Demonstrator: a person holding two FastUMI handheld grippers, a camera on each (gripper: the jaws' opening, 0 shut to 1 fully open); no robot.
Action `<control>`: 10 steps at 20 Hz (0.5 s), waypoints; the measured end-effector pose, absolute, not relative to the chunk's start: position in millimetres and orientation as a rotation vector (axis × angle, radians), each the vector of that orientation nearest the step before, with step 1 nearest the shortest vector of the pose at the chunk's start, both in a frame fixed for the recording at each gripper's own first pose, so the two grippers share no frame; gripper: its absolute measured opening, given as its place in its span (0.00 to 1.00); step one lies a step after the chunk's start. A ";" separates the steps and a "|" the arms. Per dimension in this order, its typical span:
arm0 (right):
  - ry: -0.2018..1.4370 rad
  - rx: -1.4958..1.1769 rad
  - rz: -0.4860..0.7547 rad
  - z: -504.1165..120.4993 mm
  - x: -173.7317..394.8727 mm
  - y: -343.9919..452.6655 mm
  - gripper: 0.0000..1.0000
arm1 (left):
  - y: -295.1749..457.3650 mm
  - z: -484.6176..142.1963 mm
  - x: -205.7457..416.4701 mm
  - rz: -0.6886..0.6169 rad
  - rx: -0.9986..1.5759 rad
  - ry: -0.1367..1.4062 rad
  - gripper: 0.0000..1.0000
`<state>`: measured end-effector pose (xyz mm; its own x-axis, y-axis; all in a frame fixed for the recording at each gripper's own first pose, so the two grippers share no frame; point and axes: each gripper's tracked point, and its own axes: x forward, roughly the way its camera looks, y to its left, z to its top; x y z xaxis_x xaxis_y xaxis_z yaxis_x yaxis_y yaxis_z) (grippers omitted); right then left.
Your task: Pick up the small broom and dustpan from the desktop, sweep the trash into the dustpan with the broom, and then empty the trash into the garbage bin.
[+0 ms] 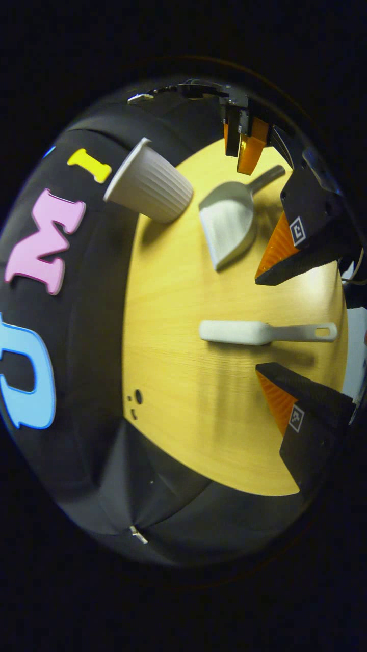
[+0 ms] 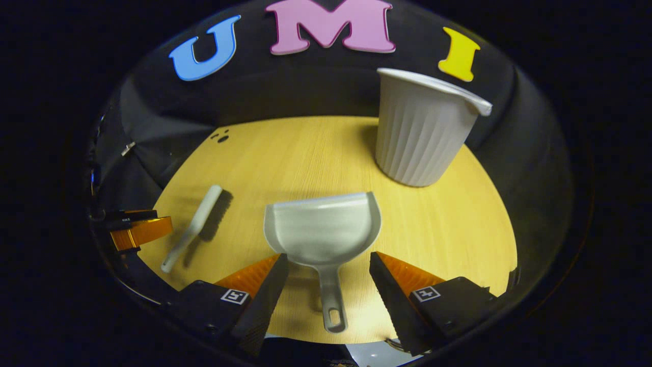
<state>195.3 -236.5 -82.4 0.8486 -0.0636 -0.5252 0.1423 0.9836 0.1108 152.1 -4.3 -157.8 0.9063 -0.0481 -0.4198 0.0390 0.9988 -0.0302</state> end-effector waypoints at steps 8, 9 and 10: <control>0.167 0.127 -0.199 56.1 120.8 -259.7 0.99 | -16.8 -49.6 70.8 -0.075 0.049 0.046 0.96; 0.130 0.122 -0.205 65.6 112.1 -261.4 0.99 | -22.0 -40.1 63.7 -0.078 0.061 0.014 0.96; 0.098 0.120 -0.207 74.6 104.0 -261.3 0.99 | -27.3 -35.3 58.2 -0.078 0.067 -0.011 0.96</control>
